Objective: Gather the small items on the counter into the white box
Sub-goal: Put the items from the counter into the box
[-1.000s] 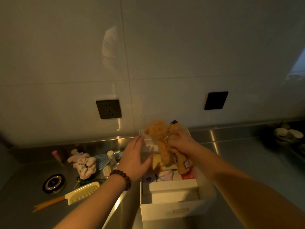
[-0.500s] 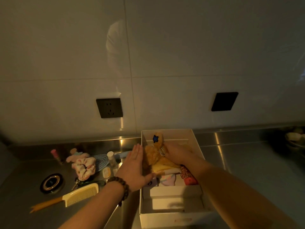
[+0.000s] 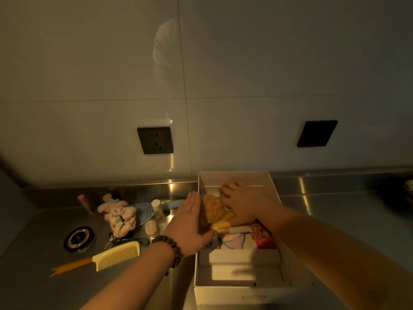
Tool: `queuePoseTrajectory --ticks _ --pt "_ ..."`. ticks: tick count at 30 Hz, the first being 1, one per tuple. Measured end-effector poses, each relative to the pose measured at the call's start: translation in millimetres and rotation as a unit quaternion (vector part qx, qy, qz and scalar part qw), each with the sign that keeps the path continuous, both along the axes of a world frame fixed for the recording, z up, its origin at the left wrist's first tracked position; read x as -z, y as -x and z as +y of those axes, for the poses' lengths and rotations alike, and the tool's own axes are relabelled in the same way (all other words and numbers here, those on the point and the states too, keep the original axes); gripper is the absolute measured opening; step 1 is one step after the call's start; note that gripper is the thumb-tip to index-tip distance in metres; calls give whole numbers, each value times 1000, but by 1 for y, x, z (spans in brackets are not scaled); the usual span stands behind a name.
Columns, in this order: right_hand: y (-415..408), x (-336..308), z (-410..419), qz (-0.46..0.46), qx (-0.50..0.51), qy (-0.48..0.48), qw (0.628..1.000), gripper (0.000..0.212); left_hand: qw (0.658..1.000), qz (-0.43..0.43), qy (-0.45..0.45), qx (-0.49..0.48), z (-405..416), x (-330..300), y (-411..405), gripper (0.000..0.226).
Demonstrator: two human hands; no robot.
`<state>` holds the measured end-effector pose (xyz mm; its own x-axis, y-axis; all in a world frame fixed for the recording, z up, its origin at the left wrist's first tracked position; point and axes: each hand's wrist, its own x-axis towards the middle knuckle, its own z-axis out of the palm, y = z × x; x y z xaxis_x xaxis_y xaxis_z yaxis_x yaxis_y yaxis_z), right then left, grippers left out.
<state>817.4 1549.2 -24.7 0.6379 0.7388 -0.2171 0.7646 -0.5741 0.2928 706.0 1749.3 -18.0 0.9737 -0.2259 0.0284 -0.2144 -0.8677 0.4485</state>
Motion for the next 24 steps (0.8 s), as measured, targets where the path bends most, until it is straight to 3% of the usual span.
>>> queuePoseTrajectory --ticks 6,12,20,24 --pt "3 2 5 -21 24 -53 998 66 1000 9 9 -4 -1 0 1 108" --pt "18 26 12 -54 207 -167 963 56 1000 13 6 1 -1 1 1 107" --pt "4 22 22 -44 129 -87 987 69 1000 16 0 -6 -2 1 2 106" --pt "24 22 13 -70 210 -194 956 63 1000 14 4 -10 -2 3 1 105"
